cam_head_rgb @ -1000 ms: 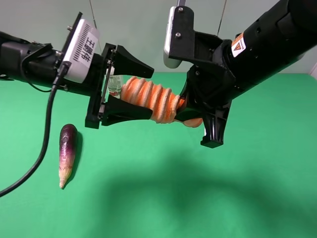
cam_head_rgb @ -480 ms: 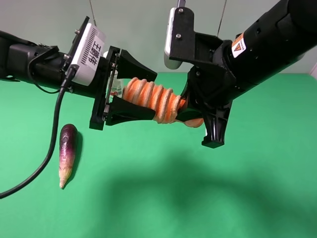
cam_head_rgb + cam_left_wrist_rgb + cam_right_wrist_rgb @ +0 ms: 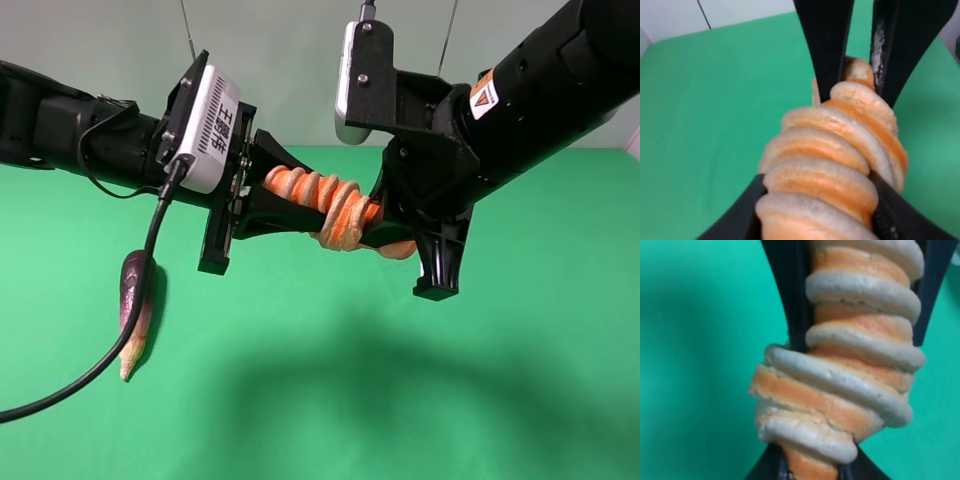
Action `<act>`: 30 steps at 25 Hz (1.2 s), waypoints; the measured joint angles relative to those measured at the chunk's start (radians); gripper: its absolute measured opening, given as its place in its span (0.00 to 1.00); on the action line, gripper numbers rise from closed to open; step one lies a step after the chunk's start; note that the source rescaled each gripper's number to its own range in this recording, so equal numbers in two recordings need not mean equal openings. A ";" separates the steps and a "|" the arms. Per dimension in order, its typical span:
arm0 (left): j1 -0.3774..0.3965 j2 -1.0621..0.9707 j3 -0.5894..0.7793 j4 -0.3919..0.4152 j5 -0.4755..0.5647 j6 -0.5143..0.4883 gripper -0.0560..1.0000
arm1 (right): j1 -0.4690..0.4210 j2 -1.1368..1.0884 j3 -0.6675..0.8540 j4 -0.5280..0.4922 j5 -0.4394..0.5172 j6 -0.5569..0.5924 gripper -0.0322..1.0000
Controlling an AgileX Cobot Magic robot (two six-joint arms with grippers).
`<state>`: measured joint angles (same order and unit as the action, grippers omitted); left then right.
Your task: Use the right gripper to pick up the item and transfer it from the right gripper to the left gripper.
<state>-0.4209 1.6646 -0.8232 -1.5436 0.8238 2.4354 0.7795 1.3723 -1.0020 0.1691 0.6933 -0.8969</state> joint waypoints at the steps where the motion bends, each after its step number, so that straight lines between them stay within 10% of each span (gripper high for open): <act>1: 0.000 0.000 0.000 0.000 -0.005 0.001 0.21 | 0.000 0.000 0.000 0.000 0.000 0.000 0.03; 11: -0.003 0.000 0.000 -0.005 -0.018 0.004 0.16 | 0.000 0.000 0.000 0.001 -0.009 0.003 0.05; 19: -0.003 0.001 0.000 -0.020 -0.048 0.004 0.14 | 0.000 0.000 0.004 0.021 -0.038 0.005 0.90; 30: -0.003 0.002 0.000 -0.021 -0.052 0.004 0.11 | 0.002 -0.002 0.004 0.022 -0.051 0.069 1.00</act>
<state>-0.4235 1.6664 -0.8232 -1.5645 0.7721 2.4395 0.7814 1.3702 -0.9982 0.1912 0.6423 -0.8281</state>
